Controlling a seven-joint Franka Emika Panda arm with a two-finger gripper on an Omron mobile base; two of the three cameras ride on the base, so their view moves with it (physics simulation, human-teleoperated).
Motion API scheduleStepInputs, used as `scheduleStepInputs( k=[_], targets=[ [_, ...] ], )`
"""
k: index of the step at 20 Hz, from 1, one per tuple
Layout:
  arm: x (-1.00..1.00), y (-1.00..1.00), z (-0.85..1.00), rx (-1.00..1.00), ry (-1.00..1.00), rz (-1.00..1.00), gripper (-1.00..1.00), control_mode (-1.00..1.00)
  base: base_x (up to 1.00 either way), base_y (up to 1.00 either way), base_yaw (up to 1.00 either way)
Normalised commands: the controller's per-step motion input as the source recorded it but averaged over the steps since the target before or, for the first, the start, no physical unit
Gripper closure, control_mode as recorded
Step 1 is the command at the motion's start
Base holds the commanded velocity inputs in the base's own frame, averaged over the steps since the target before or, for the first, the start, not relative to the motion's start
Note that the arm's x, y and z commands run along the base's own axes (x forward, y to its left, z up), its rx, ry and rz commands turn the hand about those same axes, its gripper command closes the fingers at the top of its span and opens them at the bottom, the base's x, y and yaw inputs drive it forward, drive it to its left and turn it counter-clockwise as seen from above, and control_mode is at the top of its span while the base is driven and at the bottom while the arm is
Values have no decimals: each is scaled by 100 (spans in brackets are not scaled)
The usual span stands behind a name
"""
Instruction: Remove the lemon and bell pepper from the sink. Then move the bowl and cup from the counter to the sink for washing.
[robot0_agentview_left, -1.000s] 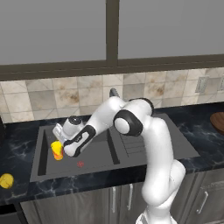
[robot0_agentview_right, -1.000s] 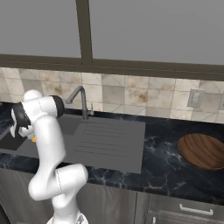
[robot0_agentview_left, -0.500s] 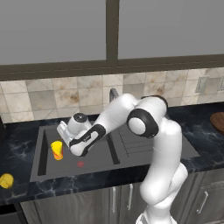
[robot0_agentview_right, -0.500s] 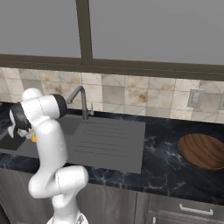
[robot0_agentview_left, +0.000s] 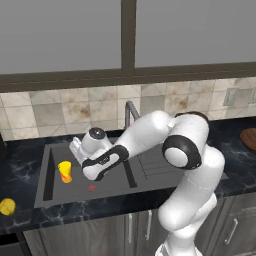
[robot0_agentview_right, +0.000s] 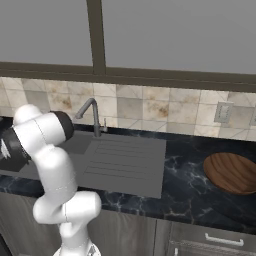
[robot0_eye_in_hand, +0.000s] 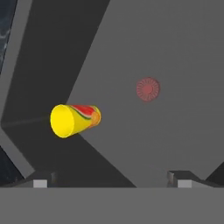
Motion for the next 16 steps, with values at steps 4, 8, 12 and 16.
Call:
scheduleStepInputs(
  k=[4, 8, 12, 16],
  targets=[
    [-18, -23, 50, -6, 10, 0, -100, -100, 0, 0, 0],
    [-16, -26, 49, -8, 17, 0, -100, -100, 0, 0, 0],
    [-28, -32, 42, -7, 11, 0, -100, -100, 0, 0, 0],
    [-38, -35, 33, -10, 3, 3, -100, -100, 0, 0, 0]
  ],
)
